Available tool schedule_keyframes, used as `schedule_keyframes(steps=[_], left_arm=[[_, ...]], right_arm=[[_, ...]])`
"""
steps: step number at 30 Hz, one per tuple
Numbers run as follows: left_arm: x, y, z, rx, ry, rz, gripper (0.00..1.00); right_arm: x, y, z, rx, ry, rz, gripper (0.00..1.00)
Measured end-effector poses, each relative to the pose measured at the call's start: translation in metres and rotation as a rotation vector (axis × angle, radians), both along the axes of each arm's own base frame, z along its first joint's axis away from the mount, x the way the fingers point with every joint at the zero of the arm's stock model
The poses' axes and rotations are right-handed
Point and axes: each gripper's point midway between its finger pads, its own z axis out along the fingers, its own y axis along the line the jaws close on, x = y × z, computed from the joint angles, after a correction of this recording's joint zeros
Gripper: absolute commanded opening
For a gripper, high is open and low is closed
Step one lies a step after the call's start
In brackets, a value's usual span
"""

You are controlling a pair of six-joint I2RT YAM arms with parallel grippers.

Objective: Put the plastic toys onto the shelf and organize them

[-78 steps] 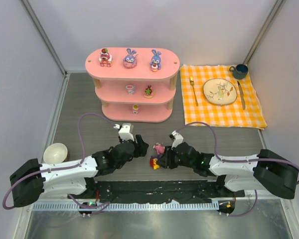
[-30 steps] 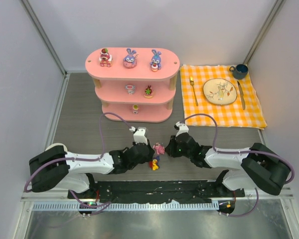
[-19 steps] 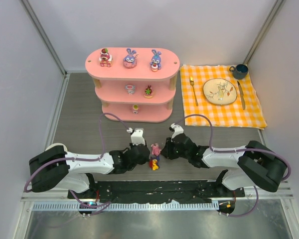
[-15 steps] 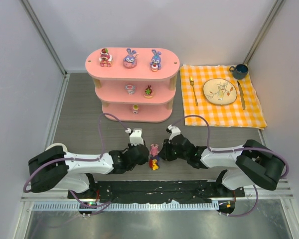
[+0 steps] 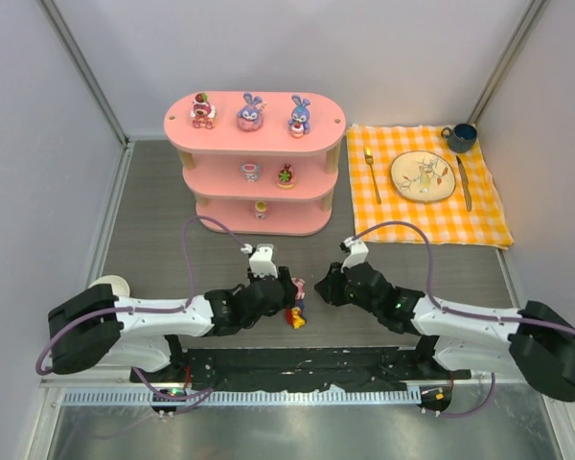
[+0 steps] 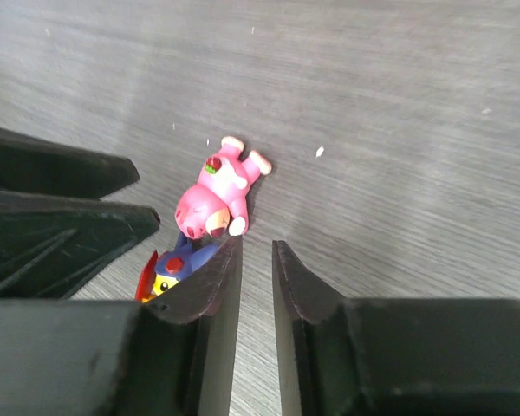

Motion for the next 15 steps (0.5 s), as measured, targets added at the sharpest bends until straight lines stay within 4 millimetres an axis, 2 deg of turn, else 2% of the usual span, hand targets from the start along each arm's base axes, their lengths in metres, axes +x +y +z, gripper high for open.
schedule_keyframes(steps=[5,15], left_arm=[[-0.003,-0.012,0.005,-0.028,-0.032,-0.061,0.58],[-0.01,-0.017,-0.017,0.047,-0.026,-0.116,0.6]], right_arm=[[0.004,-0.019,0.021,0.035,-0.069,-0.068,0.3],[-0.003,-0.044,0.01,-0.012,-0.062,-0.11,0.33]])
